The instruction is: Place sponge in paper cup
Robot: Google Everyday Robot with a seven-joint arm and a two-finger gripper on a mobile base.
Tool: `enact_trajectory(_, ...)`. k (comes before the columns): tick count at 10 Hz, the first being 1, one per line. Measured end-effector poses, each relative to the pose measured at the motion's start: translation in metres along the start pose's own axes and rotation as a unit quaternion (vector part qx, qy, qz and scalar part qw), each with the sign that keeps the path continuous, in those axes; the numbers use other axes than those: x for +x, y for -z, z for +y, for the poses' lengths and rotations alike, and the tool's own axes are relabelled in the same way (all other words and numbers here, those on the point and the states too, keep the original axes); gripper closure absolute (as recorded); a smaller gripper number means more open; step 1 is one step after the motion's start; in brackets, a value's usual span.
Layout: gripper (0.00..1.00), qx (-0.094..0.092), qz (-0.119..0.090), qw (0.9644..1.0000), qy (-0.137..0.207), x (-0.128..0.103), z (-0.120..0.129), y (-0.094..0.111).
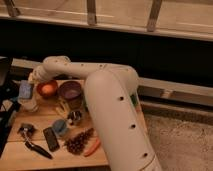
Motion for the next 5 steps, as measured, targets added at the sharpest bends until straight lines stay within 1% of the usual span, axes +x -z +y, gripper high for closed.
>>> enact_trajectory(4,1.00,-0.005,-0.012,0.9999,0.008,0.001,0.000,-0.014)
enact_trajectory(5,1.00,-0.001,-0.015,0.9998,0.013,0.000,-0.002,-0.017)
